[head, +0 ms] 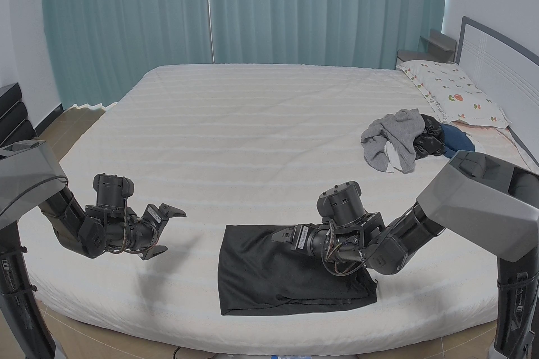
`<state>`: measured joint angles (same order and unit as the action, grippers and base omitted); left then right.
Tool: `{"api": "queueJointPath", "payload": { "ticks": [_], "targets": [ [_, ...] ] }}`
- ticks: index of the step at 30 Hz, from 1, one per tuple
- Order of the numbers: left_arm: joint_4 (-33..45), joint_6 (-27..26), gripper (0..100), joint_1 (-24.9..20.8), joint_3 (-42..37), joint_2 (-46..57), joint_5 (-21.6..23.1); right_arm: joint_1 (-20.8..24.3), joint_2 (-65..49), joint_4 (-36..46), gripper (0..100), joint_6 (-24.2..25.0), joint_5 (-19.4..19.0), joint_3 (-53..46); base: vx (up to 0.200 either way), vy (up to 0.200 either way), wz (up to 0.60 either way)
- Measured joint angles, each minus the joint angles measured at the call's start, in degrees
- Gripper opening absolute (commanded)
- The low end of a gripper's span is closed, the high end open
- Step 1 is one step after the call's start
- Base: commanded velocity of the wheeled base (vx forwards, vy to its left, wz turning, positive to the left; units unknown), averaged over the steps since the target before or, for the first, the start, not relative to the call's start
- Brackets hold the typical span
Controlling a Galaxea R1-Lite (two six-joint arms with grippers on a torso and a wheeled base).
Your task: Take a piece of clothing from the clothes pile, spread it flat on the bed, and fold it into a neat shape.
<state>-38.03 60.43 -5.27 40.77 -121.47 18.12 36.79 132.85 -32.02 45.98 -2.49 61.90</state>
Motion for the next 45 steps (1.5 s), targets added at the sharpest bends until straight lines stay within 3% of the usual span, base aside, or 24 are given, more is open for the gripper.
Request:
{"api": "queueJointPath", "payload": {
  "ticks": [5,15,25,29,33,39,45],
  "targets": [
    [0.0,0.02,100,0.0,0.02,0.0,-0.02,-0.74,2.15,0.0,100,-0.09,1.21,2.56,0.0,0.0,0.0],
    [0.0,-0.07,100,-0.05,0.02,-0.02,-0.06,-7.17,3.54,-0.18,100,-0.57,3.79,5.16,0.0,0.0,0.0],
    [0.02,-0.16,100,-0.33,0.52,-0.02,-0.28,-13.97,1.33,-0.84,100,-1.4,3.28,1.74,0.0,0.0,0.0],
    [0.02,-0.38,100,-1.58,1.4,0.13,-0.83,-15.68,-0.22,-1.72,100,-1.37,0.61,-0.59,0.0,0.0,0.0],
    [0.11,-2.54,100,-3.83,3.04,-0.15,-3.64,-16.43,-1.21,-4.13,100,-1.26,-2.19,-2.27,0.0,0.0,0.0],
    [0.13,-6.67,100,-10.06,7.35,-2.97,-11.98,-15.93,-0.72,-8.12,100,-2.11,-3.69,-3.11,0.0,0.0,0.0],
    [0.05,-7.25,100,-14.58,11.93,-7.78,-16.34,-14.58,1.99,-10.75,100,-7.67,-3.97,-2.78,0.0,0.0,0.0]
  ]
}}
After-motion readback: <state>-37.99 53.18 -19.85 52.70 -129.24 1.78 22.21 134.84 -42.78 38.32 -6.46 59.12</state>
